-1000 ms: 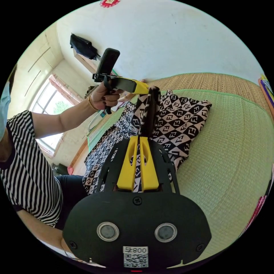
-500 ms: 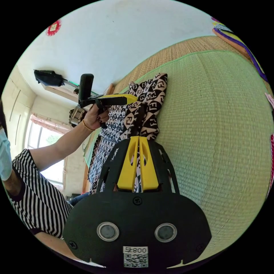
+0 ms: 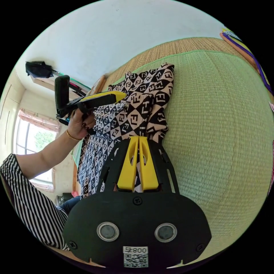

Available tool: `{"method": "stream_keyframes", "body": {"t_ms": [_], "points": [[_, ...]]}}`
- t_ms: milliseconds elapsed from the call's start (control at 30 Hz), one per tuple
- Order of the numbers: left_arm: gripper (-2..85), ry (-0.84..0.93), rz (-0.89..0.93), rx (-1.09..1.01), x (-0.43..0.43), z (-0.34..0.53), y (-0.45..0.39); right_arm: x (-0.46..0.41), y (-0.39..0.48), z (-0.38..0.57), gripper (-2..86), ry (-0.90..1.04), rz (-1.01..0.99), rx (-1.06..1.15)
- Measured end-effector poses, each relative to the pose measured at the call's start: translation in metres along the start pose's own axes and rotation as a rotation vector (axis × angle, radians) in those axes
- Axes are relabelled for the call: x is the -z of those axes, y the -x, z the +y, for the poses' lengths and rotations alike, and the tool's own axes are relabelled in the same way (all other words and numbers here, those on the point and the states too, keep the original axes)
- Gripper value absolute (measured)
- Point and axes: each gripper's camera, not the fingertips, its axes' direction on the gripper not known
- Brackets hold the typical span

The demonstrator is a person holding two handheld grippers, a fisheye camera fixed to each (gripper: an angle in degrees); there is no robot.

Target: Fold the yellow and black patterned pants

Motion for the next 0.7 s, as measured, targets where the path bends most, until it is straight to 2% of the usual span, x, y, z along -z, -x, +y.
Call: {"method": "stream_keyframes", "body": {"t_ms": [100,167,267,400,500,700], "points": [[0.2,0.05,0.0,0.063,0.004,0.019,0.009,-0.005,-0.003,0.004,0.0,-0.025,-0.02,-0.036],[0.1,0.023,0.023,0.091,0.016,0.034,0.014,-0.009,-0.004,0.006,0.0,-0.036,-0.03,-0.053],[0.1,0.091,-0.05,0.139,0.024,0.051,0.021,-0.013,-0.009,0.009,0.0,-0.046,-0.074,-0.082],[0.1,-0.025,0.007,0.241,0.079,0.084,0.03,-0.014,-0.009,0.018,0.0,-0.064,-0.08,-0.11],[0.1,-0.09,0.092,0.334,0.129,0.141,0.039,-0.004,-0.004,0.035,0.0,-0.113,-0.054,-0.122],[0.1,-0.026,0.251,0.64,0.201,0.32,0.042,0.016,0.006,0.099,0.0,-0.157,-0.104,-0.174]]}}
